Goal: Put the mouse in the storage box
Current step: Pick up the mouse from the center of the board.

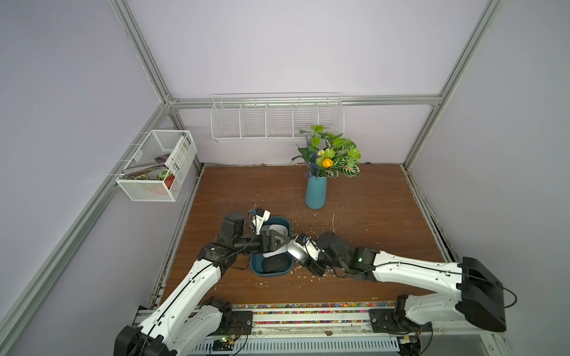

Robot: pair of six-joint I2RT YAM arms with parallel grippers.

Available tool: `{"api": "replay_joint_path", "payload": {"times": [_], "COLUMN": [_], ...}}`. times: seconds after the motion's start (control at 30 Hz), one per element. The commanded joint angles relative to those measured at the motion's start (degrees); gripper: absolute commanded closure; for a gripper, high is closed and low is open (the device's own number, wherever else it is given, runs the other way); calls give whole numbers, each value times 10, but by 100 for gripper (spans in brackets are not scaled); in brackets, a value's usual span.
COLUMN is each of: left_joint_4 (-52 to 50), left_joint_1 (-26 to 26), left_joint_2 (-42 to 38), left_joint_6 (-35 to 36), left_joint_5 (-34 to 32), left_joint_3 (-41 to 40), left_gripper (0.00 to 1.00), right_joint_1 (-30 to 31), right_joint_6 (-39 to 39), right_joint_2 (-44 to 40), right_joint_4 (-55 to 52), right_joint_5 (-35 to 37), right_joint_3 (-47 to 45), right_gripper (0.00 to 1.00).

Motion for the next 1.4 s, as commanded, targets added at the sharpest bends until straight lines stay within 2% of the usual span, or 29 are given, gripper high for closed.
{"api": "replay_joint_path", "payload": {"times": [0.0,0.2,0.3,0.4,0.6,0.87,0.93,1.0,1.03,1.07,1.17,1.27,1.37], "left_joint_4": [20,74,70,78,73,97,95,91,87,84,62,22,-28], "left_joint_1": [-12,-37,-59,-72,-80,-82,-83,-83,-83,-83,-83,-82,-81], "left_joint_2": [9,10,13,14,10,0,0,-4,-8,-13,-30,-54,-74], "left_joint_6": [-1,-41,-44,-51,-55,-80,-81,-82,-82,-82,-81,-76,-72], "left_joint_5": [-21,-13,-40,-39,-33,-11,-10,-16,-23,-31,-66,-135,-219], "left_joint_3": [-1,-34,-39,-44,-42,-51,-51,-50,-50,-49,-41,-26,-11], "left_gripper": [30,35,41,49,56,71,80,94,100,100,100,100,100], "right_joint_1": [10,22,24,25,25,26,26,26,26,26,26,25,11], "right_joint_6": [-17,-27,-27,-27,-32,-34,-35,-35,-33,-26,-6,18,31], "right_joint_2": [4,11,8,8,7,2,3,3,2,-1,-20,-48,-80], "right_joint_4": [33,27,27,29,24,24,24,25,25,27,53,87,103], "right_joint_5": [-13,-5,-3,-2,0,4,4,6,10,16,57,129,149], "right_joint_3": [12,26,30,29,29,31,31,31,30,30,12,-24,-57], "right_gripper": [60,60,60,60,60,59,59,53,41,29,10,2,2]}}
